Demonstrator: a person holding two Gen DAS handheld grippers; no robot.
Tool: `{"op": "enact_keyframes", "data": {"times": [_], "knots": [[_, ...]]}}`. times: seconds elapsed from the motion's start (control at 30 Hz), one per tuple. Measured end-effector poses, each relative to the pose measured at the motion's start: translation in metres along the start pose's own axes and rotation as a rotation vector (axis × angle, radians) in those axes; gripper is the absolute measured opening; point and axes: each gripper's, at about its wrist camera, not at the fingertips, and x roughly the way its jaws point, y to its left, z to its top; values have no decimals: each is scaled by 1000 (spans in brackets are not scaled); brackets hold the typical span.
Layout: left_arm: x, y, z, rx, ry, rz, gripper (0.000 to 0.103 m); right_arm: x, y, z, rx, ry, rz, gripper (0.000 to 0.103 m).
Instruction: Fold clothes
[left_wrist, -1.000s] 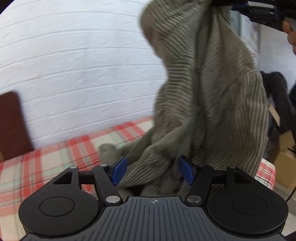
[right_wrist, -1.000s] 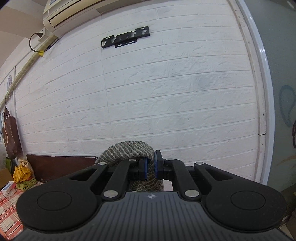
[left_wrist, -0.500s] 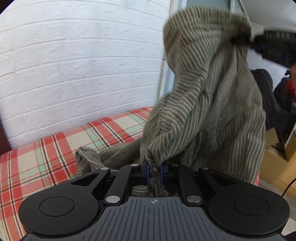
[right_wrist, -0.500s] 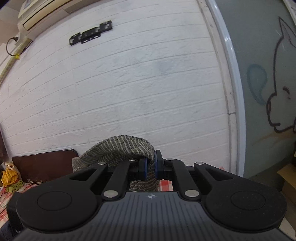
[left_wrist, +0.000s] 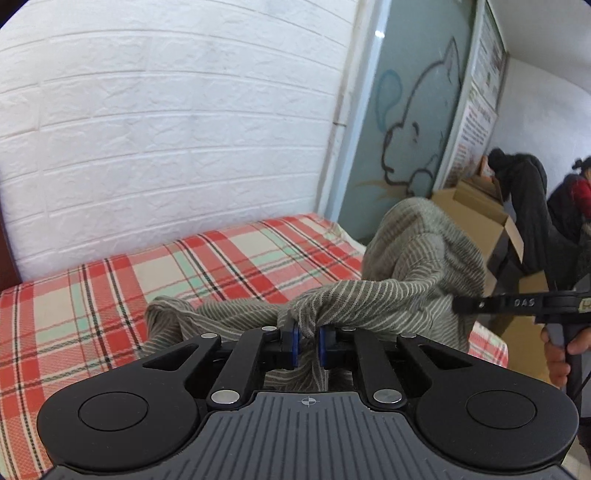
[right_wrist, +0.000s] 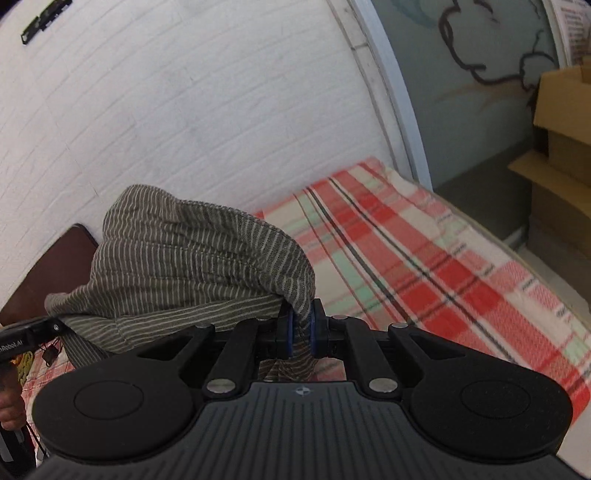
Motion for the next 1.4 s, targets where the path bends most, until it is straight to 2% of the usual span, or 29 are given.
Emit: {"op": "enact_keyframes", "data": {"times": [0.13, 0.43, 0.67, 0.8, 0.9, 1.03, 1.1, 1.17, 1.33, 1.4], "knots": [[10, -13, -4, 48, 30, 2, 7, 5, -13, -16, 38, 44, -16, 11], [16, -20, -4, 59, 46, 14, 7, 12, -20, -22, 49, 73, -26, 12], [11, -23, 19, 22, 29, 27, 6, 16, -13, -22, 17, 96, -30, 12], [-6, -9, 46, -23, -36, 113, 5, 8, 13, -3, -40, 30, 31, 11], [-36, 7, 68, -94, -118, 146, 5, 1, 38, 17, -87, -41, 95, 10], [-81, 5, 80, -70, -232, 162, 5, -2, 65, 38, -147, -118, 145, 10], [-80, 3, 71, -49, -205, 167, 5, 4, 73, 40, -170, -121, 138, 11], [-70, 3, 58, -38, -148, 160, 6, 22, 75, 35, -185, -79, 99, 11], [2, 9, -4, -37, 127, 116, 14, 80, 48, 5, -137, 121, -41, 12], [15, 6, -19, -8, 176, 111, 40, 95, 34, -6, -107, 186, -86, 14]]}}
